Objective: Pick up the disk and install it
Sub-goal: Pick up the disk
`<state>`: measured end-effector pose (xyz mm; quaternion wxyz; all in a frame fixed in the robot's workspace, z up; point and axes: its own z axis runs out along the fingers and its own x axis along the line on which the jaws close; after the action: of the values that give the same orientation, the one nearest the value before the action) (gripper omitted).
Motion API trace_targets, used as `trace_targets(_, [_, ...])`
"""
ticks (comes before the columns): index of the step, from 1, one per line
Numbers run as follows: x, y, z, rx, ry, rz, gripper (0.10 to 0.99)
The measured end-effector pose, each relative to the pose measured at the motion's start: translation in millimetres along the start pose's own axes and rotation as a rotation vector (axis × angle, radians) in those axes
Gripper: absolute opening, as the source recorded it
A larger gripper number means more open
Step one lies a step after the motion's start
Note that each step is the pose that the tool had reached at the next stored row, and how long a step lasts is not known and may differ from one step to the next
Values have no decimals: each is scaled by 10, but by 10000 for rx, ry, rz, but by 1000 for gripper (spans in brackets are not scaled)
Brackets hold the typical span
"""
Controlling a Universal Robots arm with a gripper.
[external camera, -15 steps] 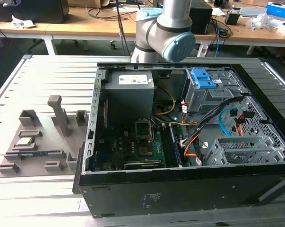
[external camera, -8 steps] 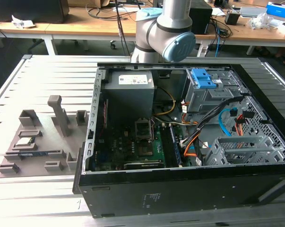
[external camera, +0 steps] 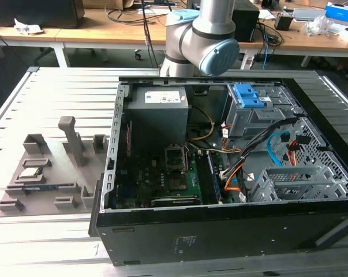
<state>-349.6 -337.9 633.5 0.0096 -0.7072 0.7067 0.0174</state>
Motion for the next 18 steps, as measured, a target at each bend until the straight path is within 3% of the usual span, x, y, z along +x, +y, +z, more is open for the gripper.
trace_targets(2, [-2,-144,2,-13,79,1,365])
trace_targets(4, [-13,-350,1,-16,137,2,365])
trace_targets(8, [-21,-632,-1,-17,195,3,365])
trace_targets(13, [-25,-889,-5,-20,235,4,365])
trace_targets(16, [-30,-1138,-7,-21,252,4,365])
trace_targets(18, [-32,-1219,-8,-22,260,4,365])
